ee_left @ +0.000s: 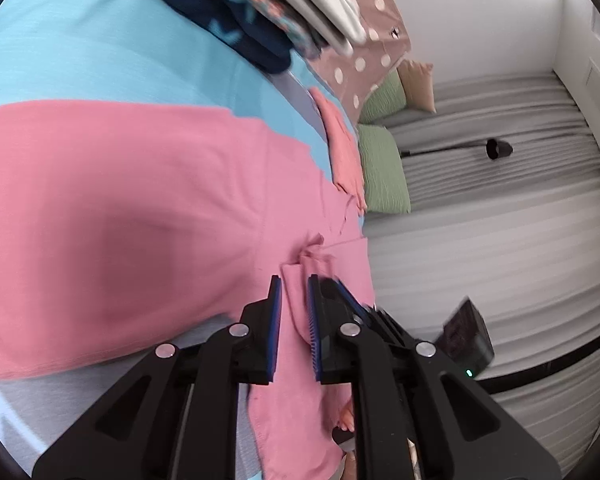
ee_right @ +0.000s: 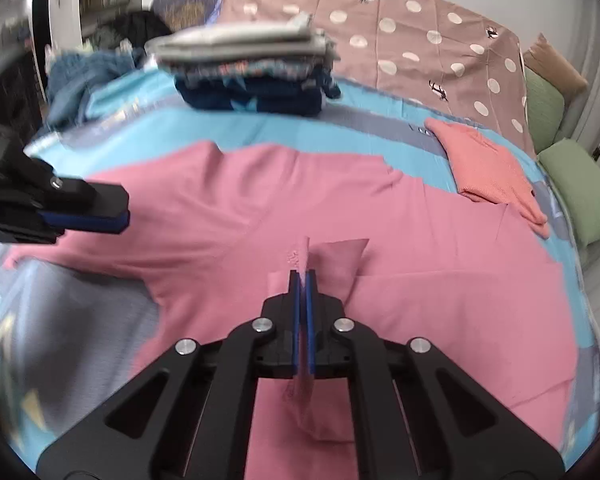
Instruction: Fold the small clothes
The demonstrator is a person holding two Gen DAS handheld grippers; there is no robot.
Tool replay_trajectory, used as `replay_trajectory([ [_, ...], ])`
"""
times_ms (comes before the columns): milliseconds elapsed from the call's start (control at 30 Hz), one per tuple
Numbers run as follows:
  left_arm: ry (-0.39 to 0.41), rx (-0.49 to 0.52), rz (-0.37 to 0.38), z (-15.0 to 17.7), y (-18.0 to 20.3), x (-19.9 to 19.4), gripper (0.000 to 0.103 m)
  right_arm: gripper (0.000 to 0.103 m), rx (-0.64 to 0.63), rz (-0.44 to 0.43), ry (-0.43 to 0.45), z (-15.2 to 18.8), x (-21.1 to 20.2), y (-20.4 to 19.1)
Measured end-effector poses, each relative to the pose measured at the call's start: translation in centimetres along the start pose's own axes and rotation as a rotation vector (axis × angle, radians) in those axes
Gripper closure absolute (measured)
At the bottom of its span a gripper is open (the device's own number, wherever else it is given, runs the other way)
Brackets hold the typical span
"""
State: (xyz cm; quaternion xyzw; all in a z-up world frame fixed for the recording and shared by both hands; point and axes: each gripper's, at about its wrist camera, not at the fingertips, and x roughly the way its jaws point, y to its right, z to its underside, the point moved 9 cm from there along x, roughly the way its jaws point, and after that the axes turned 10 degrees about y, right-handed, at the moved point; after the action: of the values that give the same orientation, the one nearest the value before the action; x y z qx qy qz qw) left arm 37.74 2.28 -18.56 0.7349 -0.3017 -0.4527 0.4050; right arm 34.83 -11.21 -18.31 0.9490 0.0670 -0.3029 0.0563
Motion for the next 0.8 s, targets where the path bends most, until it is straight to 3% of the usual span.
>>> replay_trajectory([
  [100,0.024,-0.007,0.01,-0.5,-0.2,-1.1,0.09,0.101,-0.002,-0.073,0.075,-0.7,-2.7,-1.6],
  [200,0.039,-0.004,0.023,-0.6,0.1,-1.8,0.087,0.101,-0.138,-0.114,0.147,-1.0,-5.1,-5.0],
  [267,0.043,0.007,0.02,-0.6,0.3,-2.0,0.085,0.101,-0.265,-0.087,0.146,-0.1,-5.4,-7.2],
  [400,0.037,-0.004,0.002,-0.2,-0.5,-2.4,0.083,0.098,-0.359,-0.119,0.075,3.1,-4.2,-9.5],
  [467,0.04,-0.017,-0.014,-0.1,-1.4,-2.9,0.08,0.076,-0.38,-0.169,0.013,5.2,-3.8,-10.6],
  [500,0.044,-0.022,-0.023,0.0,-1.8,-3.2,0.079,0.057,-0.402,-0.178,0.001,5.9,-3.9,-11.0],
  [533,0.05,-0.026,-0.031,0.0,-2.3,-3.7,0.079,0.052,-0.421,-0.187,-0.001,6.2,-4.1,-11.4],
  [600,0.068,-0.035,-0.047,0.0,-3.2,-4.8,0.078,0.053,-0.457,-0.19,0.02,6.6,-4.8,-11.9],
  [700,0.102,-0.046,-0.068,-0.2,-4.6,-6.9,0.076,0.053,-0.406,-0.21,0.077,4.6,-6.1,-11.4],
  [800,0.175,-0.052,-0.11,-0.8,-6.2,-9.8,0.066,0.053,-0.319,-0.189,0.101,2.7,-5.7,-9.8],
])
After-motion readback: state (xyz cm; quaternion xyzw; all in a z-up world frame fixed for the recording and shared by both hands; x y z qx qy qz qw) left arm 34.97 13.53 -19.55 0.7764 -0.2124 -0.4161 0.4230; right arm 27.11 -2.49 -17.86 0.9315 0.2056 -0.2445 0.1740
